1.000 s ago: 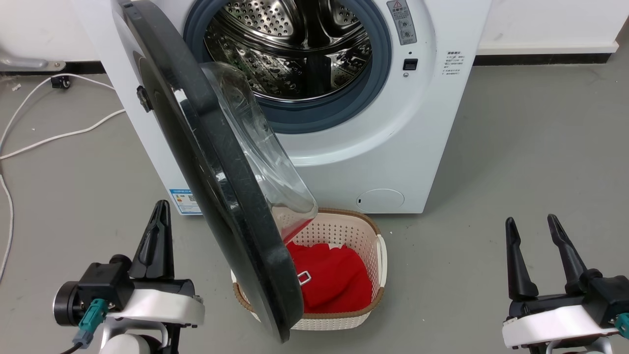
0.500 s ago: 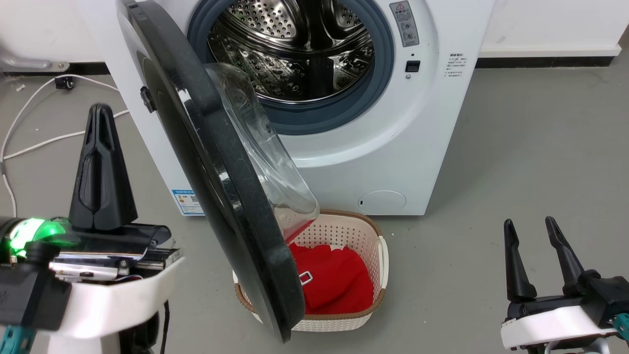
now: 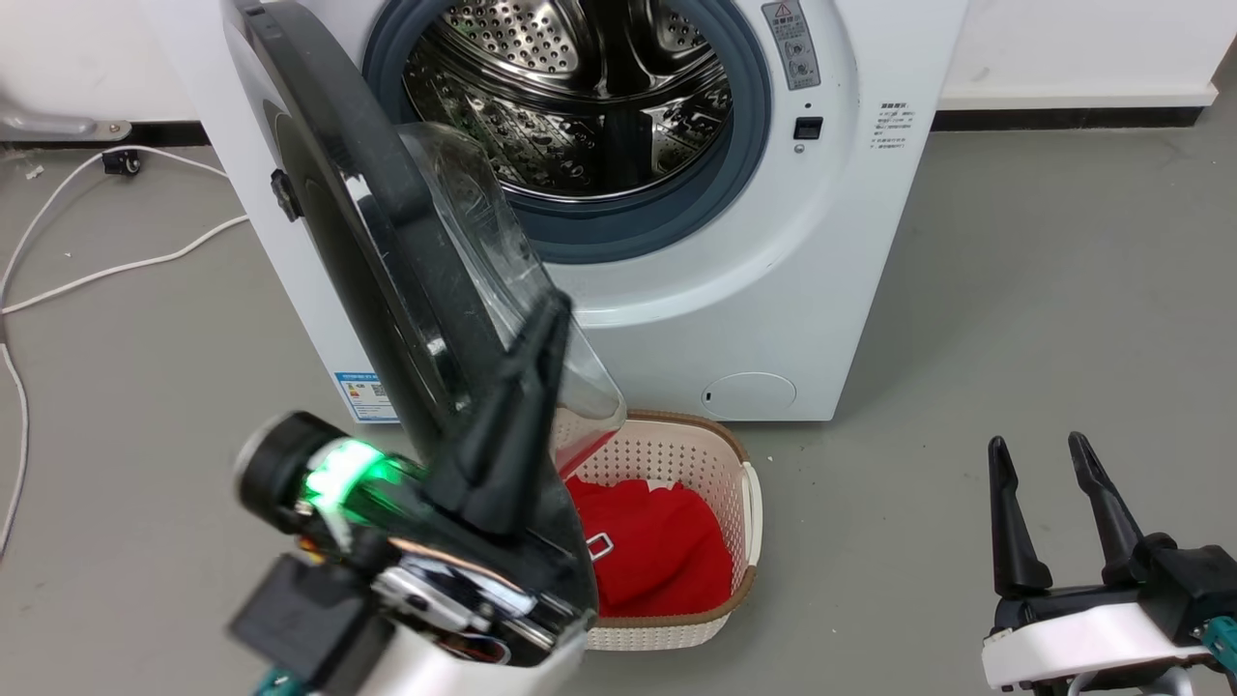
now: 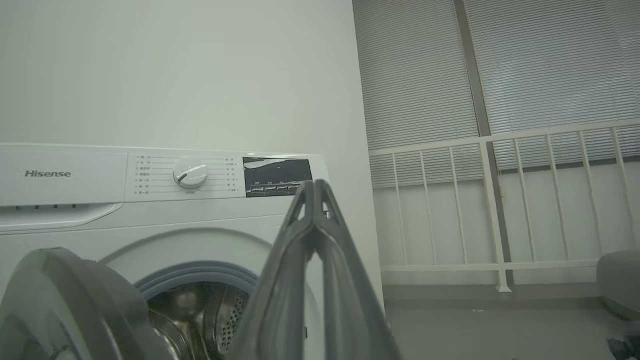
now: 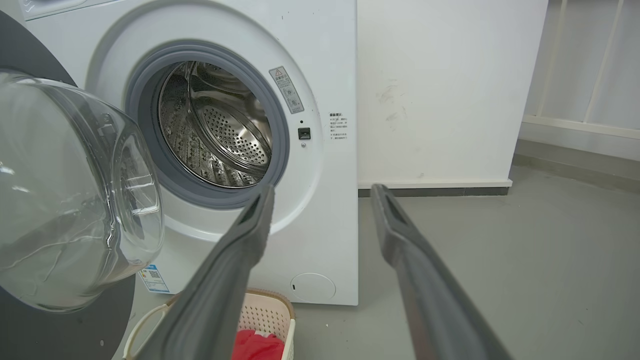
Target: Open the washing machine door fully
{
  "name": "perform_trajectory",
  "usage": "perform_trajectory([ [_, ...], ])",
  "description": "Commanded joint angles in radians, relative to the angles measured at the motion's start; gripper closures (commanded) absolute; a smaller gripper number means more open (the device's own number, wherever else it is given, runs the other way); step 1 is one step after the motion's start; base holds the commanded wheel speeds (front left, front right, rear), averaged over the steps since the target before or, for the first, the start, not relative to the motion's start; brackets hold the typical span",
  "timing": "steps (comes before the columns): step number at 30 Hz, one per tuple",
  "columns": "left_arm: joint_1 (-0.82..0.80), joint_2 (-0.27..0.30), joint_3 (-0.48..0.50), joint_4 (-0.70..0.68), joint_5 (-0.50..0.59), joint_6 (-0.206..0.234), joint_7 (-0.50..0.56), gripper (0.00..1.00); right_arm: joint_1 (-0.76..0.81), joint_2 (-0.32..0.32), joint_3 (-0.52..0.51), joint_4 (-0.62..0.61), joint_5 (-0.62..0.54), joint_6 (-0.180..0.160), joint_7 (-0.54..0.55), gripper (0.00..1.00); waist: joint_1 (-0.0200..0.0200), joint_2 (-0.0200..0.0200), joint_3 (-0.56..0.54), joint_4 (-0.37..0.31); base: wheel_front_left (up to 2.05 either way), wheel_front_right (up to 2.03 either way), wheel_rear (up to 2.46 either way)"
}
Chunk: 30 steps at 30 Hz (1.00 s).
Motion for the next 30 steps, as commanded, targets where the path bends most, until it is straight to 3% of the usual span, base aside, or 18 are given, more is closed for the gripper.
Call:
perform_trajectory([
  [1,0.022,0.015,-0.033,0.038,-0.019,0.000,-0.002,1.00,-0.012,0.003,0.001,0.003,0.008,-0.001,-0.001,0.00,-0.0001,0.0000,0.000,0.001,0.00,0.00,0.00],
  [7,0.066,0.046,-0.140,0.191,-0.103,0.000,0.020,1.00,-0.007,0.003,0.000,0.013,0.013,-0.001,-0.001,0.00,-0.0001,0.0000,0.000,0.006,0.00,0.00,0.00],
  [12,0.089,0.049,-0.191,0.302,-0.147,0.002,0.107,1.00,-0.007,0.003,0.003,0.020,0.022,-0.001,-0.001,0.00,-0.0001,0.0000,0.003,0.012,0.00,0.00,0.00],
  [18,0.083,0.037,-0.202,0.414,-0.158,0.020,0.155,1.00,-0.016,0.003,0.011,0.028,0.032,-0.001,-0.001,0.00,-0.0001,0.0000,0.012,0.012,0.00,0.00,0.00],
  [30,0.057,0.036,-0.163,0.521,-0.133,0.083,0.097,1.00,-0.021,0.003,0.023,0.053,0.050,-0.001,-0.001,0.00,-0.0001,0.0000,0.012,0.007,0.00,0.00,0.00],
])
